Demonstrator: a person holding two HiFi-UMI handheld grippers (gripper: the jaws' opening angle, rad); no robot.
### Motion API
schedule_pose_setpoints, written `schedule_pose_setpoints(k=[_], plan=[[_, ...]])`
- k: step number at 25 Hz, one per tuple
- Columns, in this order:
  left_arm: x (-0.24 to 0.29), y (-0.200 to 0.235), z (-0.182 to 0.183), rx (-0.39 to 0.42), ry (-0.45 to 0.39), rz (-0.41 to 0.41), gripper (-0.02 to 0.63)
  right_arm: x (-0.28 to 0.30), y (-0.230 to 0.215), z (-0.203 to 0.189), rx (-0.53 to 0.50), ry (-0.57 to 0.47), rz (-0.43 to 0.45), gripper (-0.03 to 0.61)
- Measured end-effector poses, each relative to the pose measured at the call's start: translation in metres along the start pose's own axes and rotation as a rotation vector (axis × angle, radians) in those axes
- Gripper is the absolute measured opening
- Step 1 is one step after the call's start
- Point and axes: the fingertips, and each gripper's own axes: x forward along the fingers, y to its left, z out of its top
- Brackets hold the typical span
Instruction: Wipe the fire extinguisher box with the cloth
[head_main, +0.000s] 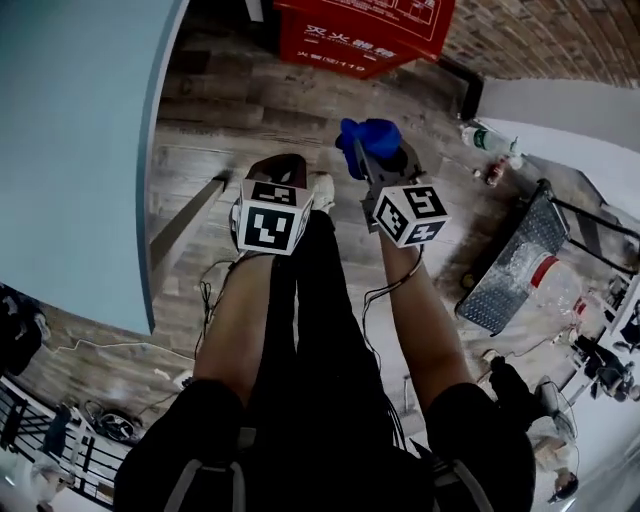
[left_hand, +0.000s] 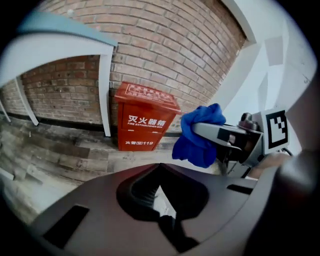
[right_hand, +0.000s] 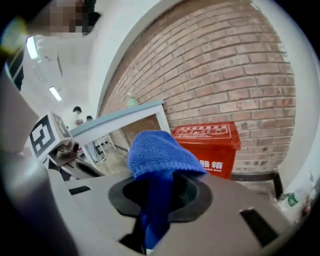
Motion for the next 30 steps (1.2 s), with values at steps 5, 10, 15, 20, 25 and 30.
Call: schedule_pose_setpoints(k=[5, 10, 15, 20, 25, 30], plan=[[-0.053, -0.055, 0.031, 0.073, -0.041, -0.035, 0.005, -0.098, 0.030, 0.042, 0.018, -0.064, -0.056, 0.097], [-0.115, -0.119, 0.072, 0.175, -0.113, -0.060, 0.005, -0.182, 0.038, 0.099, -0.007, -0.152, -0.105, 0.097], [-0.182, -0.177, 0.091, 0.228, -0.159, -0.068, 0.005, -0.253, 0.066, 0.147, 0.028, -0.248, -0.101, 0.097], [-0.241, -0.227, 0.092, 0.218, -0.215, -0.045, 0.005, -0.310, 0.091, 0.158, -0.069, -0.224, -0.117, 0.097], [-0.282, -0.272, 0.080, 0.181, -0.236, -0.090, 0.005, -0.362, 0.105, 0.172, -0.087, -0.253, -0.128, 0.097], [-0.307, -0.296, 0.075, 0.221, -0.272, -0.055, 0.005, -0.403, 0.110, 0.206, -0.141, -0.312, -0.139, 0.097]])
